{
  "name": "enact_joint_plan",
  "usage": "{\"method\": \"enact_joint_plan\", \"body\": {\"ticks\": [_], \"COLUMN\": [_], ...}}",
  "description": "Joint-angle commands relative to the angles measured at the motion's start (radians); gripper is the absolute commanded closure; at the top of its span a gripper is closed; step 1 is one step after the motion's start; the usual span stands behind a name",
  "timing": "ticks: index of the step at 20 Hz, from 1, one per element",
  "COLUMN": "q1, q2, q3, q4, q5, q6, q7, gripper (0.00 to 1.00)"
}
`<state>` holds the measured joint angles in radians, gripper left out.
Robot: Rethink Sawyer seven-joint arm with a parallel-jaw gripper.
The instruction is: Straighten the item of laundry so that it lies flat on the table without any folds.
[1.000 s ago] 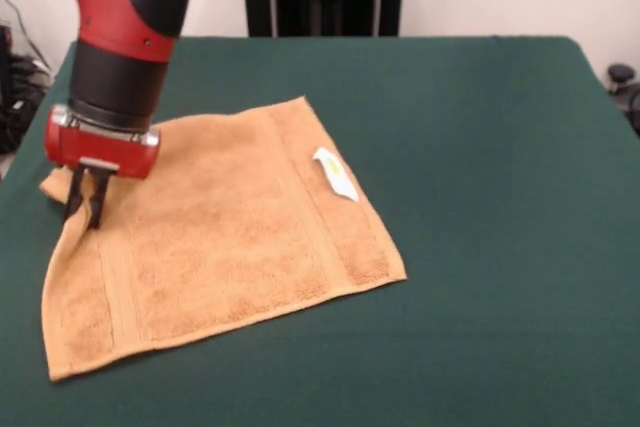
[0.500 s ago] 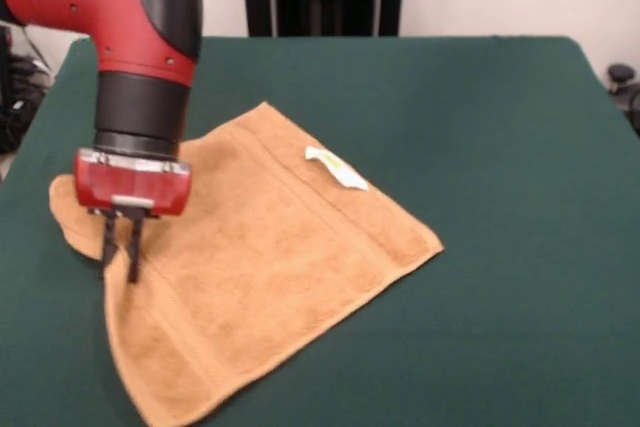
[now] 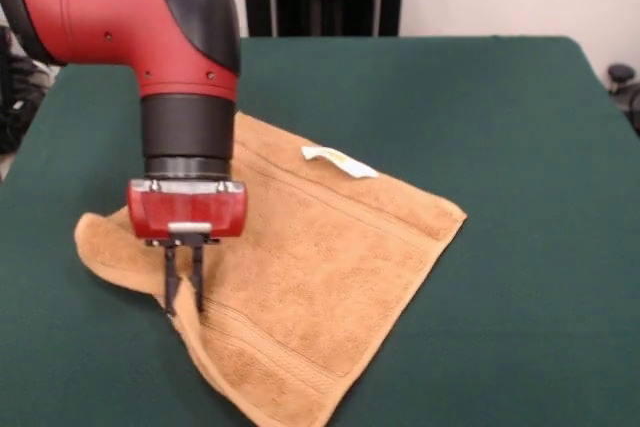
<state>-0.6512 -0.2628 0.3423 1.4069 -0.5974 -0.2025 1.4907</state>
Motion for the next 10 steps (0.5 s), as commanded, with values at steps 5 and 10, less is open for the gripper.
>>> {"method": "enact_joint_plan", "body": {"ticks": [5,10], "q1": [0.073,0.132], "q2": [0.036,0.019], "q3": [0.092,0.009], "q4": [0.09,0.068], "q5": [0.034,0.027], "q6": [0.167,0.096], "q7": [0.135,0.146], "gripper": [1.0,0.0]}}
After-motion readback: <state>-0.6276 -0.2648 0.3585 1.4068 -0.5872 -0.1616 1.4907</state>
